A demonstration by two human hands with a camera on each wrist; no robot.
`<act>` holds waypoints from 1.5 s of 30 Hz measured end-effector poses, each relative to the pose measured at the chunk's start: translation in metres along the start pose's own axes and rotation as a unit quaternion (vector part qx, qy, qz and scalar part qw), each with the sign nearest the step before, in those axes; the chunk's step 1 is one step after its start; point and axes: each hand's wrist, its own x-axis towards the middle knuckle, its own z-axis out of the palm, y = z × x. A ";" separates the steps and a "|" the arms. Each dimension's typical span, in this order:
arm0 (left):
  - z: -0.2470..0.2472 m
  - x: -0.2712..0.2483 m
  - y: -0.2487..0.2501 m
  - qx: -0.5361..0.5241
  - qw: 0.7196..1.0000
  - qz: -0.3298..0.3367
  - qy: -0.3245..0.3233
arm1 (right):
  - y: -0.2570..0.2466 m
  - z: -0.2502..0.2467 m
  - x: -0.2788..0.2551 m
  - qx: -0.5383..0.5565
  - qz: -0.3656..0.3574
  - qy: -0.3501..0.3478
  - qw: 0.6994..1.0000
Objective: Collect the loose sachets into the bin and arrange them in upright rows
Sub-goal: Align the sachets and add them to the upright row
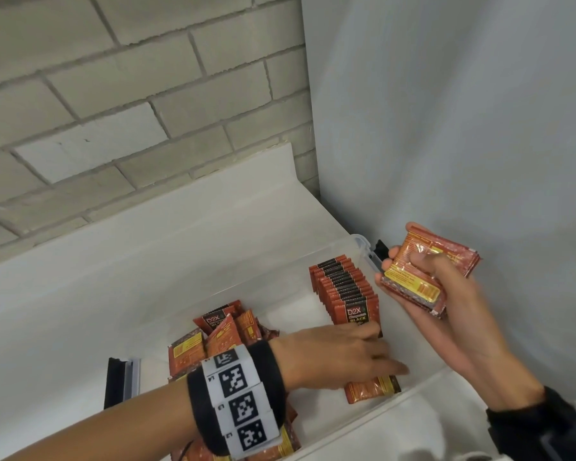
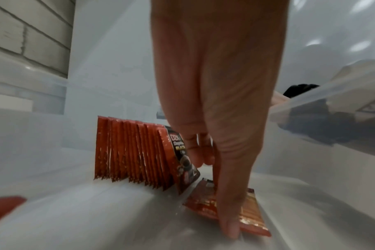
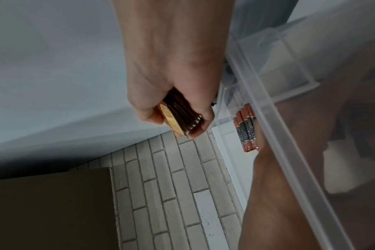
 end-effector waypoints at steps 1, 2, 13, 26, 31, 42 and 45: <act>-0.001 0.000 0.000 -0.002 1.000 -0.006 -0.003 | 0.000 0.000 0.000 -0.001 0.001 -0.001 1.000; -0.002 0.001 0.000 -0.003 1.000 -0.008 -0.006 | 0.000 0.000 0.000 -0.002 0.003 0.000 1.000; -0.003 -0.013 0.004 -0.005 0.998 0.005 0.065 | 0.000 -0.002 0.001 -0.001 0.005 0.009 1.000; -0.071 -0.038 0.000 -0.366 0.832 -0.227 0.350 | 0.010 -0.001 0.006 -0.061 -0.038 -0.082 0.994; -0.091 -0.048 -0.004 -0.423 0.793 -0.228 0.375 | 0.013 -0.003 0.006 -0.105 -0.010 -0.138 0.985; -0.079 -0.054 -0.023 -0.254 0.947 -0.164 0.111 | 0.010 -0.002 0.003 -0.060 -0.094 -0.038 0.993; -0.057 -0.033 -0.024 -0.164 0.976 -0.128 0.058 | 0.009 -0.001 0.001 -0.067 -0.091 -0.026 0.993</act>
